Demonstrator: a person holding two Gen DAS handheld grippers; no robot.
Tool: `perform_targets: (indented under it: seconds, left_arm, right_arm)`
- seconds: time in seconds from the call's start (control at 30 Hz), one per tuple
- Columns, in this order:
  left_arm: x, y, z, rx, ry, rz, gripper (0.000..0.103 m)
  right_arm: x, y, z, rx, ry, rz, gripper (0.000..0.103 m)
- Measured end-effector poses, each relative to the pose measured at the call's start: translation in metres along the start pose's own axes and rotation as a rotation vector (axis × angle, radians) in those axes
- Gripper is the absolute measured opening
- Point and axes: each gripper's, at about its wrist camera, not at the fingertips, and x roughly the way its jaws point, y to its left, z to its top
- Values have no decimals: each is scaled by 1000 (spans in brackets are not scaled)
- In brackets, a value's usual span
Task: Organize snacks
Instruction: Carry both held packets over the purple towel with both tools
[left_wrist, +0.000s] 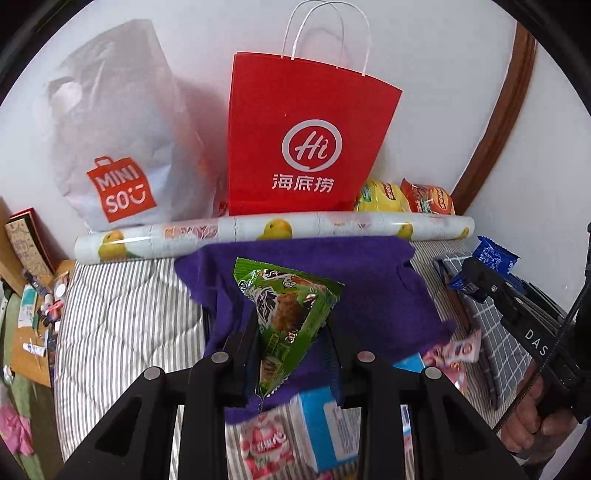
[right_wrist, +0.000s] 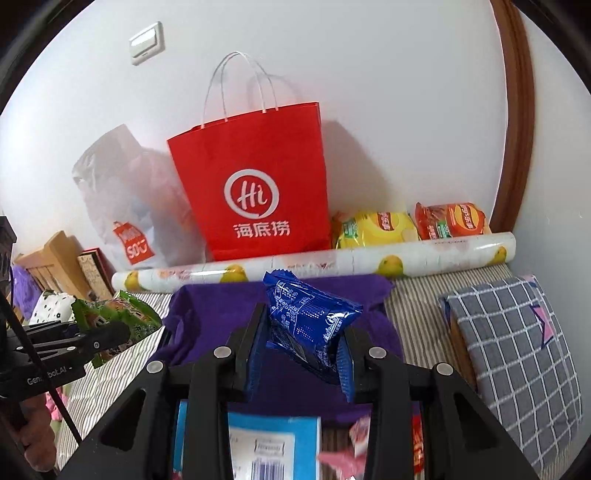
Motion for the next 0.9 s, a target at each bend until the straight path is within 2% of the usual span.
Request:
perform_targets:
  seconds: [0.3,0.6,0.77,0.9]
  left_arm:
    - [31,4,30,-12,2,-2,29]
    - [71,15,50,-34,38,-19,29]
    - [94,24,51,-46,63,-27,28]
    - [117,29,47,-59,115,-25,28]
  right_arm:
    - [35,-6,24,34,-2,-2,34]
    - [79,-12,32,81,46,-4,34]
    - [99,-9,33,80,54,-2,34]
    - [117,-4,26,64,104,-17,34]
